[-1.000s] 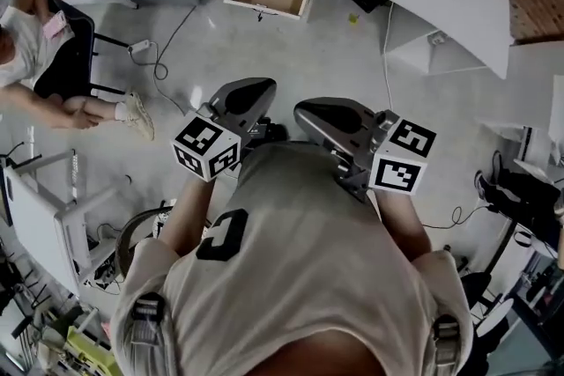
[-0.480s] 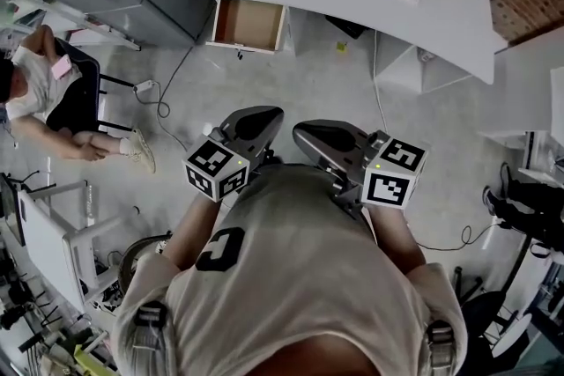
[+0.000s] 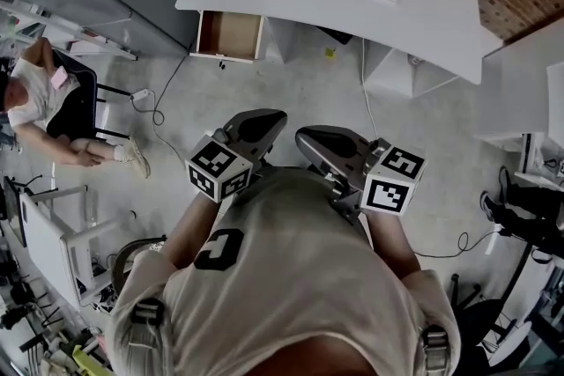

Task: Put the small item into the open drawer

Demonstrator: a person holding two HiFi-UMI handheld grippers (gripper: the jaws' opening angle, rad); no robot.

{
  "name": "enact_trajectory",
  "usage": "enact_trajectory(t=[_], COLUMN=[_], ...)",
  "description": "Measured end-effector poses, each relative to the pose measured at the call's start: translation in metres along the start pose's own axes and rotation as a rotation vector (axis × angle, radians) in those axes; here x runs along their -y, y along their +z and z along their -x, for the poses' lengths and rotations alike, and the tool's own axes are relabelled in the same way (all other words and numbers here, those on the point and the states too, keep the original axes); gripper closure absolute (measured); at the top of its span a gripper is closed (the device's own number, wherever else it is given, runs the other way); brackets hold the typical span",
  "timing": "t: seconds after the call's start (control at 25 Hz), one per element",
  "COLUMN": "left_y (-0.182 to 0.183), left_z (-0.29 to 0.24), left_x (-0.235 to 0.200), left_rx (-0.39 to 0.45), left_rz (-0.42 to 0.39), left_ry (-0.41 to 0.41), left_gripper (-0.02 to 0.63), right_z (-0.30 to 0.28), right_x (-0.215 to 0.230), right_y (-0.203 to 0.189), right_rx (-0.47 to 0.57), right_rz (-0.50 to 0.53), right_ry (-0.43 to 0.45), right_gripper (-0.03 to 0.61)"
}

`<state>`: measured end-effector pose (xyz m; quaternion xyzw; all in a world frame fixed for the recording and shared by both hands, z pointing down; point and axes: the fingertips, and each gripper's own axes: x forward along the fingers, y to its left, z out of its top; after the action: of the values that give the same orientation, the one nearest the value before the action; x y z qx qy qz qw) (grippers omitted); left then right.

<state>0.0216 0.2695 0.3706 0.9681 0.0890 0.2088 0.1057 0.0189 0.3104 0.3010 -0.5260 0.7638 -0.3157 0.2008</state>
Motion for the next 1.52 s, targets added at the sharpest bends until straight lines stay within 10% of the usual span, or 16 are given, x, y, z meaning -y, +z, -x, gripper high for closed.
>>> enact_trajectory(t=[0.36,0.8,1.52], left_y=[0.021,0.021,0.046], left_z=[-0.011,-0.028,0.023], left_x=[-0.035,-0.062,-0.245], left_rx=[0.002,0.014,0.098], left_rz=[-0.005,0.029,0.090], left_ry=[0.121,0.061,0.190], left_gripper=[0.607,0.607,0.607], right_z=[0.027,-0.002,-0.135], right_x=[0.027,0.053,0.090], right_y=[0.014,0.033,0.082], right_rx=[0.019,-0.029,-0.181], right_rz=[-0.035,-0.041,0.016], right_ry=[0.001,-0.061,-0.108], right_gripper=[0.572,0.572,0.572])
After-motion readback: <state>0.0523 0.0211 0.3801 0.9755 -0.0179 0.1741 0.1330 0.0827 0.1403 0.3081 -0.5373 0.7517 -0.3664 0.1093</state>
